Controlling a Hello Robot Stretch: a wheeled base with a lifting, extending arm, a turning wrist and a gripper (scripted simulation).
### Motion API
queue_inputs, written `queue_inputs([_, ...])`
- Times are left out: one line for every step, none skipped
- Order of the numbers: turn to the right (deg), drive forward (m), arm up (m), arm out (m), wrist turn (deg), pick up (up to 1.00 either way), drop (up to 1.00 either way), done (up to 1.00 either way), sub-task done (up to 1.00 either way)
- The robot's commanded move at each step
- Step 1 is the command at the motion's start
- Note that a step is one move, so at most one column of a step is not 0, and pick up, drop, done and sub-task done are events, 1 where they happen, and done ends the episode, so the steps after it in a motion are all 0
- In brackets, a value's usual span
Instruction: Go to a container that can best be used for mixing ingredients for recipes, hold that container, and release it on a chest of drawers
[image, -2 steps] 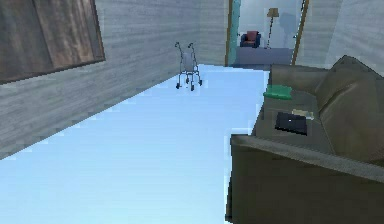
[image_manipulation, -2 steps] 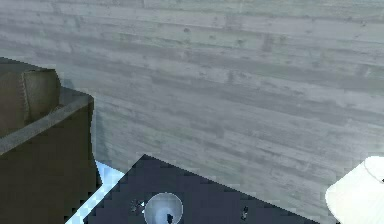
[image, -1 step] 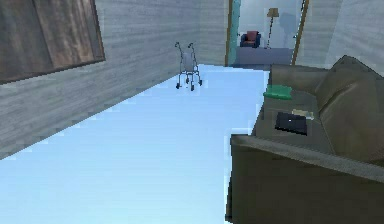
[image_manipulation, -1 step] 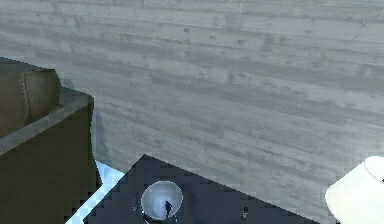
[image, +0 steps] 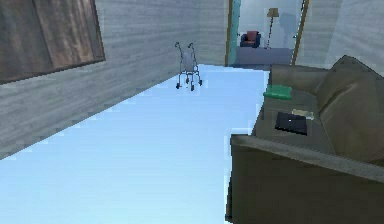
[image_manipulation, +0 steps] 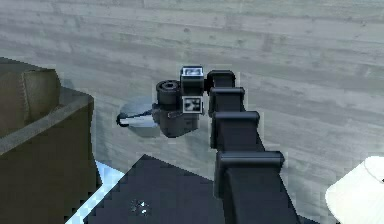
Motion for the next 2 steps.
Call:
queue_inputs([0.0,0.0,0.0,0.0,-45.0,0.0,0.0,0.0,0.0])
queue_inputs([0.0,0.0,0.0,0.0,-45.0,0.0,0.0,0.0,0.0])
